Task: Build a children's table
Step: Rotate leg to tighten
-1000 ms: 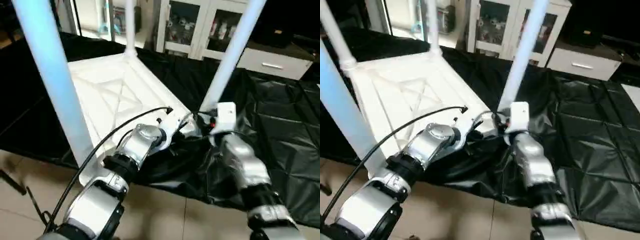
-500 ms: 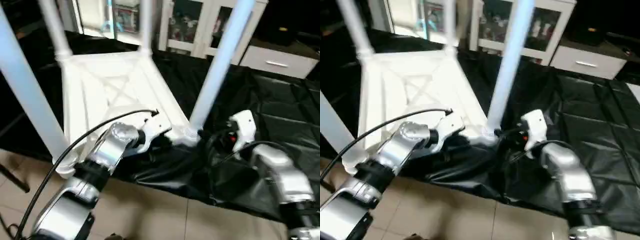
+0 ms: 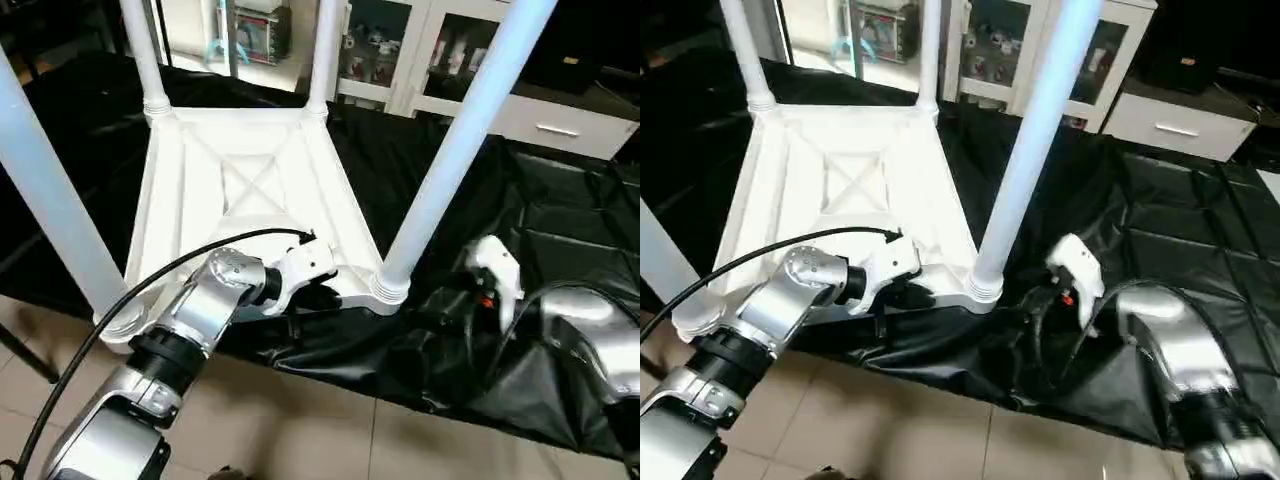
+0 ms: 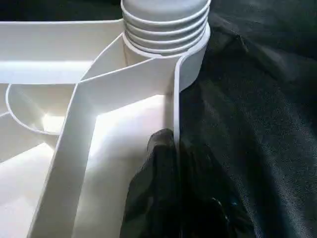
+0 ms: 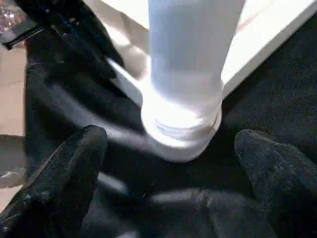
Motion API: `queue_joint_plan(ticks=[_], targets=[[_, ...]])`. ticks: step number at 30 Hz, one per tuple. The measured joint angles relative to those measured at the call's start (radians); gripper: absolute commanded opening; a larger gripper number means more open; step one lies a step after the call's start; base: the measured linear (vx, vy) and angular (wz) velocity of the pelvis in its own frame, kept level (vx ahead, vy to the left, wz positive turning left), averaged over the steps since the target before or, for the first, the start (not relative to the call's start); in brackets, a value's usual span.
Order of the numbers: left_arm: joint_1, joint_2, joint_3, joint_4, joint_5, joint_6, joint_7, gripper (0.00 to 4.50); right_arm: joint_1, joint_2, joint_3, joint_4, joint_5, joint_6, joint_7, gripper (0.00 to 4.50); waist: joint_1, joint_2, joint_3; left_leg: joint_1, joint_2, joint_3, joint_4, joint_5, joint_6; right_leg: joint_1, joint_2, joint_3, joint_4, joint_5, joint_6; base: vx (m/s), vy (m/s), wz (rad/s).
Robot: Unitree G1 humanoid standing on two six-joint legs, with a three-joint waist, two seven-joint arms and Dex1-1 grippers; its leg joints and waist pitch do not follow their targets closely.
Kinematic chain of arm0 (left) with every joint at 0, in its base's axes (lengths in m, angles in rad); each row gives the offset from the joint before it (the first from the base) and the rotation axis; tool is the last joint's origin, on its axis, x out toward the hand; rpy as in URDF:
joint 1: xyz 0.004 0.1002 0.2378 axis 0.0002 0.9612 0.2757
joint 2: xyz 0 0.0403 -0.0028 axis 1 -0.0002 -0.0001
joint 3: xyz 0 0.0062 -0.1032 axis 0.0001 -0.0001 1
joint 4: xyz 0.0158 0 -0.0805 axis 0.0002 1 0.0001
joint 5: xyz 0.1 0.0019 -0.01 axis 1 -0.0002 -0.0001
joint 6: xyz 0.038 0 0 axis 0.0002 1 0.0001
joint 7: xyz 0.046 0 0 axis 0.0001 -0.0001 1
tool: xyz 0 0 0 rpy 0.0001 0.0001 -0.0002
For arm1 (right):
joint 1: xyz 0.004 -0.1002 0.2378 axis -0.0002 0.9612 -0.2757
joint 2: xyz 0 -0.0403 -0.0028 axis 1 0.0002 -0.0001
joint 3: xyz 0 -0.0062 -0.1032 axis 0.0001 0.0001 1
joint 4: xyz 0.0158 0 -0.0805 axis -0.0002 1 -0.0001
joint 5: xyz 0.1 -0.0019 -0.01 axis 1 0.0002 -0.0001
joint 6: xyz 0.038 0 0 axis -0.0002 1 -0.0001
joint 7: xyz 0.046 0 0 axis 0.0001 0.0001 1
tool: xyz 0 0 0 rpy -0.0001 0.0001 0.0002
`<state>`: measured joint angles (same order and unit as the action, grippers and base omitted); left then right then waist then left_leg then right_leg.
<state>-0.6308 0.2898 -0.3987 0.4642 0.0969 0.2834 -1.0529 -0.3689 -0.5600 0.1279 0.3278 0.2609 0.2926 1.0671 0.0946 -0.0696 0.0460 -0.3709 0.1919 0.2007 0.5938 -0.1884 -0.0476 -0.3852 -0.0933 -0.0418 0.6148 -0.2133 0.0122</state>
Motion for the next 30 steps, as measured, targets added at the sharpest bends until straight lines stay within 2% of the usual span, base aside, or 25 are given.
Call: queue_joint_plan(ticks=[6,11,15,26,28,30], targets=[[0.001,0.004,-0.011,-0.016,0.005,0.004,-0.018,0.00,-0.077,0.062,0.030,0.102,-0.041,-0.066,-0.035,4.45,0.001,-0.001,0.000,-0.001,0.000,0.000,0.000,0.000,0.001,-0.001,0.000,0.000,0.000,0.000,0.000,0.000,0.000,0.00],[0.005,0.008,-0.014,-0.028,0.007,0.007,-0.034,0.00,-0.107,0.071,0.040,0.158,-0.064,-0.097,-0.027,4.45,0.004,-0.003,0.000,-0.001,0.000,0.001,0.001,0.000,0.001,-0.001,0.000,0.000,0.000,-0.001,-0.001,0.000,0.000,0.00],[0.005,0.010,-0.016,-0.030,0.006,0.008,-0.034,0.00,-0.118,0.079,0.041,0.190,-0.072,-0.114,-0.017,4.01,0.004,-0.005,0.000,-0.001,0.000,0.001,0.001,0.000,0.001,-0.001,0.000,0.000,0.001,-0.001,-0.001,0.000,0.000,0.00],[0.006,0.016,-0.016,-0.034,0.007,0.015,-0.035,0.00,-0.162,0.096,0.064,0.281,-0.085,-0.184,0.037,3.28,-0.002,-0.006,-0.001,-0.001,0.000,0.000,0.003,0.000,0.002,-0.001,0.000,0.000,0.003,0.000,-0.001,0.000,0.000,0.00],[0.005,0.017,-0.015,-0.034,0.008,0.016,-0.035,0.00,-0.172,0.100,0.065,0.299,-0.090,-0.192,0.046,2.95,-0.005,-0.006,-0.001,-0.001,0.000,0.000,0.004,0.000,0.002,-0.001,0.000,0.000,0.004,0.000,-0.001,0.000,0.000,0.00],[0.006,0.017,-0.015,-0.034,0.009,0.016,-0.035,0.00,-0.174,0.101,0.065,0.306,-0.095,-0.197,0.051,2.84,-0.005,-0.006,-0.001,-0.001,0.000,0.000,0.005,0.000,0.002,-0.001,0.000,0.000,0.004,0.000,-0.001,0.000,0.000,0.00]])
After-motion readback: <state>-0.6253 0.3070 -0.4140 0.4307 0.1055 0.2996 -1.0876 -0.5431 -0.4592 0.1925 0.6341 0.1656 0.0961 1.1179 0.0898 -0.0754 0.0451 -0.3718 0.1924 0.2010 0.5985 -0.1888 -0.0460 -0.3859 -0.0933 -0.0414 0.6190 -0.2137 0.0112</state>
